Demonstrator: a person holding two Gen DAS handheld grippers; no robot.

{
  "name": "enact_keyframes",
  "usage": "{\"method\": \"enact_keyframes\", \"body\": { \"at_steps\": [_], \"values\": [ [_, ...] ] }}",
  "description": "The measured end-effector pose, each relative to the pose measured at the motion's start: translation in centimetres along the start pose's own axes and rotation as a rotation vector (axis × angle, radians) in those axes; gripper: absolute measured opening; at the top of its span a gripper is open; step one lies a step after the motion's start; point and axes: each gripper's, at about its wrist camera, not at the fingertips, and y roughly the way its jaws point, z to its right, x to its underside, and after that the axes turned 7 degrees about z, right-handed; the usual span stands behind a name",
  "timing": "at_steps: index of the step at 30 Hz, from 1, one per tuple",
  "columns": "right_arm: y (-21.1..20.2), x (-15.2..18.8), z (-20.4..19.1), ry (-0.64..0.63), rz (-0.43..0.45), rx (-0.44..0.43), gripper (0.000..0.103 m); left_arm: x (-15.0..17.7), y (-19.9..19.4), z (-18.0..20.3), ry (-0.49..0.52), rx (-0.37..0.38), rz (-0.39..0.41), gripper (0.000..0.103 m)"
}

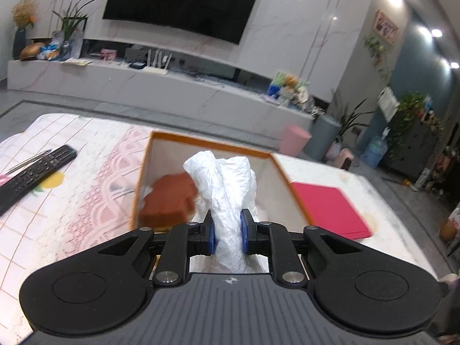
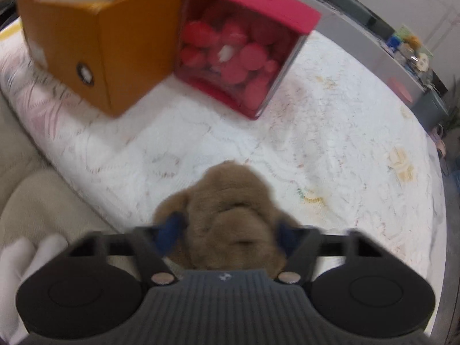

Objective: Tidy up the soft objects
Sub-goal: 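Open the left gripper to drop the cloth while the right gripper releases the bear into the shoebox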

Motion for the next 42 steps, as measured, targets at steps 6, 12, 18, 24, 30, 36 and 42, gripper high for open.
{"method": "enact_keyframes", "body": {
  "at_steps": [6, 12, 18, 24, 30, 36, 42],
  "values": [
    [-3.0, -3.0, 1.1, 0.035, 0.087, 0.042, 0.045, 0.7, 0.1, -0.3, 0.031, -0.065, -0.010, 0.033],
    [-7.3, -8.6, 0.2, 0.086, 0.293, 0.020, 0.046, 1.2, -0.9, -0.1, 0.039, -0.102, 0.044, 0.078],
    [-8.0, -14.1, -2.0, 0.180, 0.463, -0.035, 0.046, 0.9, -2.3, 0.4, 0.099, -0.234, 0.117, 0.089],
    [-5.1, -17.1, -4.5, 0.212, 0.491, -0.013, 0.058, 0.4, -3.5, 0.1, 0.088, -0.276, 0.155, 0.089],
    [-5.1, -15.9, -6.2, 0.216, 0.570, 0.065, 0.095, -0.3, -4.2, 0.6, 0.084, -0.245, 0.140, 0.090],
    [-5.6, -12.6, -7.5, 0.267, 0.587, 0.032, 0.098, 0.9, -5.3, 3.3, 0.164, -0.207, 0.178, 0.093],
    [-5.9, -10.3, -8.0, 0.260, 0.562, 0.032, 0.098, 2.0, -5.7, 5.7, 0.220, -0.216, 0.206, 0.094]
  ]
}}
